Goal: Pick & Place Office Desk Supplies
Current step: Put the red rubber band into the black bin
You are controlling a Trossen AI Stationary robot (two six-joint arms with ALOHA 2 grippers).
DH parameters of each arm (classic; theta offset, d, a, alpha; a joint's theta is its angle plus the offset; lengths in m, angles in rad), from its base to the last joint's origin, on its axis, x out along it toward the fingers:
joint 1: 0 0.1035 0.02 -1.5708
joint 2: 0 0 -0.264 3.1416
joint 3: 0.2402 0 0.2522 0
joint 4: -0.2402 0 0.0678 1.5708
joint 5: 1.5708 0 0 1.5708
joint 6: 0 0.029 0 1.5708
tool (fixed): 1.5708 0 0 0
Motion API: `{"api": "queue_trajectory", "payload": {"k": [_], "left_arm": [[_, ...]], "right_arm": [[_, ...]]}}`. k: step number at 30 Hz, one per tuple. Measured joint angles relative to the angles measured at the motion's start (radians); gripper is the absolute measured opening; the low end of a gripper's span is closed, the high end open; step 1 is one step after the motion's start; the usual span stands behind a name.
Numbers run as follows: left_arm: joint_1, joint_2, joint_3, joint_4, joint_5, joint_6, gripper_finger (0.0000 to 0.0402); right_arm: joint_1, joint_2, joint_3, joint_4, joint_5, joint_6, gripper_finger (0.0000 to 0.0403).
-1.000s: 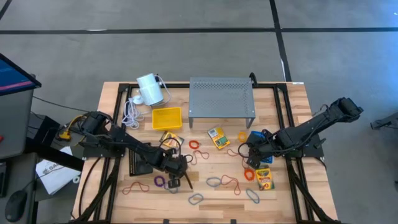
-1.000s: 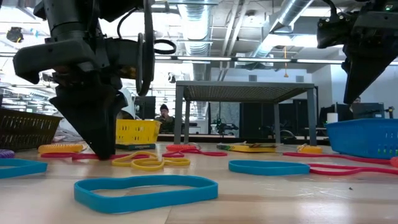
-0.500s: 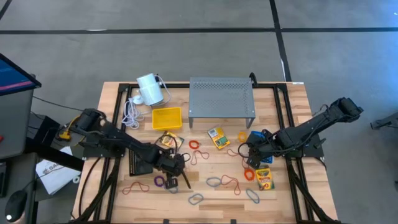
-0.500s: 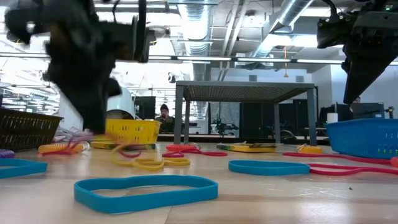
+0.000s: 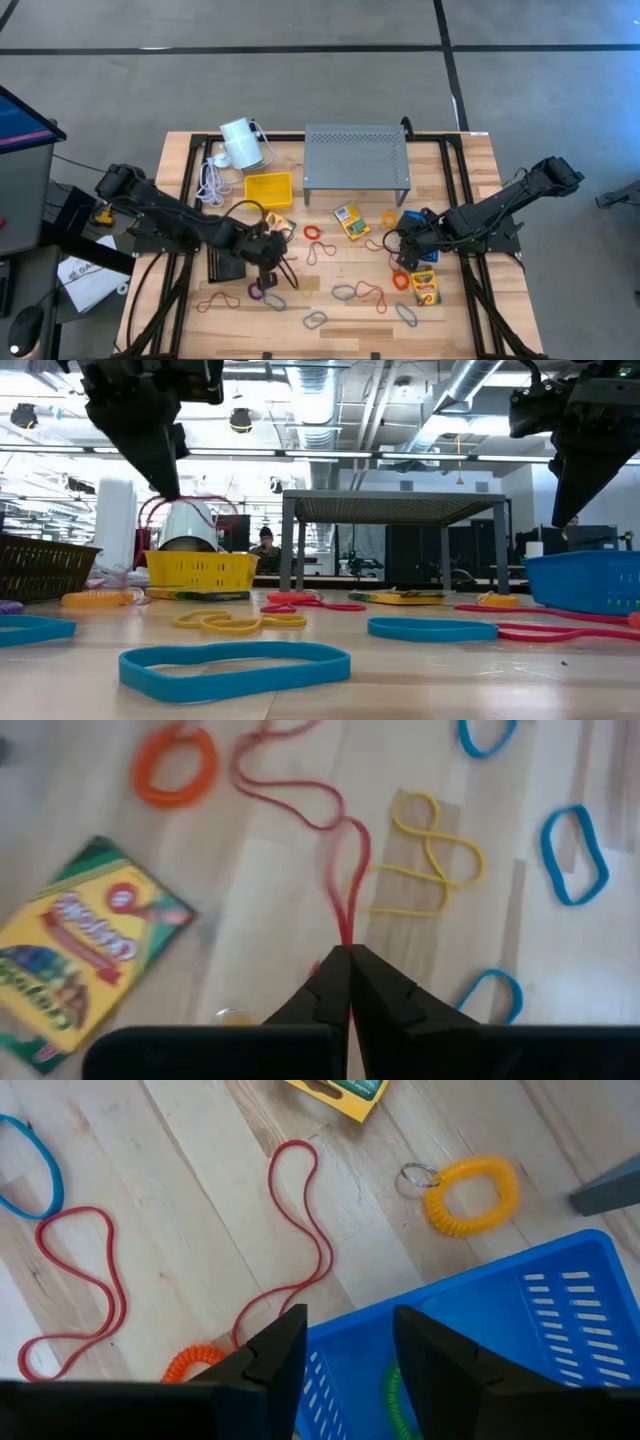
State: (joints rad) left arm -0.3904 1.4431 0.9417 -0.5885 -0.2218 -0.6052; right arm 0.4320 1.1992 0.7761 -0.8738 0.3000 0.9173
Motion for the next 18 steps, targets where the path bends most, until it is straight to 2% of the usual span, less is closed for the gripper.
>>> {"api": "queue_trajectory", "payload": {"k": [9,18], "left_arm": [[0.0,-0.07,0.0,-0.133,-0.052,-0.027,0.0],[0.032,-0.138,0.0,-0.165,-0.066,-0.024,0.0]], "right_arm": [[0.0,0.0,0.0,0.0,-0.001,0.002,0.0147],[0.0,0.0,0.0,0.0,0.001,-0.001,0.0147]]}}
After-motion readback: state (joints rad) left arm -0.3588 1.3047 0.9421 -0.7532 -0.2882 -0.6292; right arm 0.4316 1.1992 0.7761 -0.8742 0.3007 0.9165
